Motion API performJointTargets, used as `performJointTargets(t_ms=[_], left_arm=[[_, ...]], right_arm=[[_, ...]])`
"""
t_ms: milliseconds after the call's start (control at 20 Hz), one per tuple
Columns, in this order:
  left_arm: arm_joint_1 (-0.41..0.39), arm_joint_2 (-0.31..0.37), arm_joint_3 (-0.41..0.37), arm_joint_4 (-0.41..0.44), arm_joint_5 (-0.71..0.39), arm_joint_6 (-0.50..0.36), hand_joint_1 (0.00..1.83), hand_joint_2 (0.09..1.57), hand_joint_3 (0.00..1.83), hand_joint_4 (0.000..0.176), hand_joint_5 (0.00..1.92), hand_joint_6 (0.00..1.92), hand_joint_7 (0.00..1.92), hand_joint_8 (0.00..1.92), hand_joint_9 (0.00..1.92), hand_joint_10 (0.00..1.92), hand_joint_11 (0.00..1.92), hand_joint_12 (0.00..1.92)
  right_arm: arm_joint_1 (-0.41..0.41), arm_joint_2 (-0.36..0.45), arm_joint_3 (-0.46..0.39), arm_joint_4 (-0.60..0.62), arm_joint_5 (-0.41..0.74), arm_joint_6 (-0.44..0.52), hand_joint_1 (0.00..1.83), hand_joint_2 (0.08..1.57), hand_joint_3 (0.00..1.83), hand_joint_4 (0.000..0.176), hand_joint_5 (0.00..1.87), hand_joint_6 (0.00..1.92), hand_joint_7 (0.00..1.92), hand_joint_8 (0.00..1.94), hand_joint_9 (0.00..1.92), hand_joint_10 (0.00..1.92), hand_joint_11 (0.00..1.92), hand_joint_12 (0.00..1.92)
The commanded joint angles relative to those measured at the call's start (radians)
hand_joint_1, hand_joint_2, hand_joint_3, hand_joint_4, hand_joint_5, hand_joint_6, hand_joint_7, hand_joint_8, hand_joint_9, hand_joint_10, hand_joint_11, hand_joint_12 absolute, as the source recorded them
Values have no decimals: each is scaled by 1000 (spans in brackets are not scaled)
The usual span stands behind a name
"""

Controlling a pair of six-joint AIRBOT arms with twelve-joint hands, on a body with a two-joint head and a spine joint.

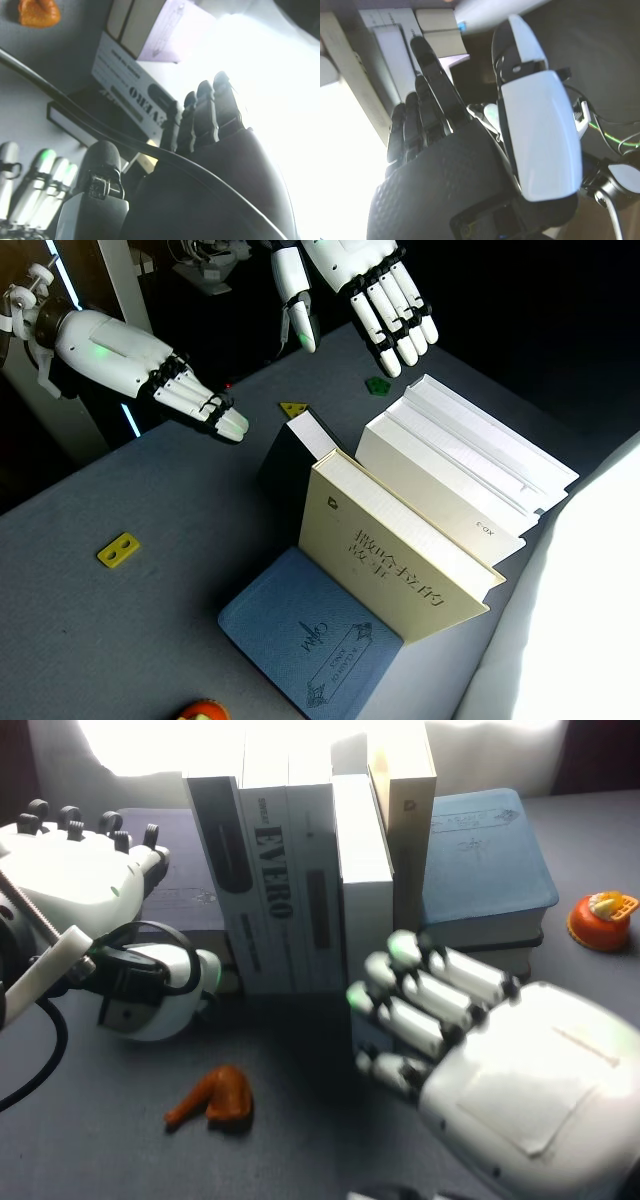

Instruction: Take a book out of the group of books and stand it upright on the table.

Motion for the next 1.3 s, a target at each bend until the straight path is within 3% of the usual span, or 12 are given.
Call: performJointTargets(t_ms=[0,150,300,350,450,500,750,800,850,1000,1250], left_arm=[[-11,-2,-1,101,6,3,117,1401,0,0,56,9,10,3,0,0,0,0],[-11,-2,-1,101,6,3,86,1401,0,0,52,5,13,3,0,0,0,0],[-11,-2,-1,101,6,3,117,1398,0,0,106,12,96,10,59,12,12,16],[-11,-2,-1,101,6,3,123,1401,0,0,131,7,136,3,104,3,2,138],[-11,-2,-1,101,6,3,133,1398,0,0,143,4,157,2,128,5,0,231],[-11,-2,-1,101,6,3,177,1392,0,0,187,13,201,9,165,13,0,326],[-11,-2,-1,101,6,3,195,1388,0,0,202,10,216,5,178,10,0,368],[-12,-2,0,101,6,3,179,1389,0,0,233,13,259,9,221,18,0,548],[-12,-2,0,101,6,3,200,1383,0,0,270,20,305,15,264,28,0,717],[-12,-2,0,101,6,3,192,1388,1,0,280,11,322,7,286,23,0,814],[-13,-2,1,101,6,3,244,1378,0,0,304,11,333,4,310,21,0,864]], right_arm=[[19,2,-1,-107,71,9,0,1212,2,0,560,9,113,13,11,5,0,0],[53,1,32,-227,100,51,0,1211,2,0,562,9,126,16,10,4,0,0],[98,-6,83,-245,105,62,0,1213,0,0,613,13,273,15,181,30,0,341],[106,-8,99,-259,112,64,0,1216,0,0,637,21,363,27,276,65,0,667],[114,-10,127,-303,129,83,0,1220,1,0,654,23,426,26,332,83,0,877],[121,-11,142,-304,130,87,0,1223,1,0,668,27,508,47,419,124,0,1072],[107,-19,182,-304,130,95,0,1224,1,0,673,26,537,40,440,144,0,1154],[93,-20,183,-304,126,98,7,1225,1,0,723,46,665,84,575,228,0,1379],[83,-20,184,-304,121,101,1,1231,0,0,763,52,766,74,563,456,0,1485],[71,-25,197,-234,83,105,0,1235,0,0,797,51,823,48,448,829,7,1585],[45,-28,201,-180,61,94,0,1238,0,0,812,54,837,52,391,993,3,1674]])
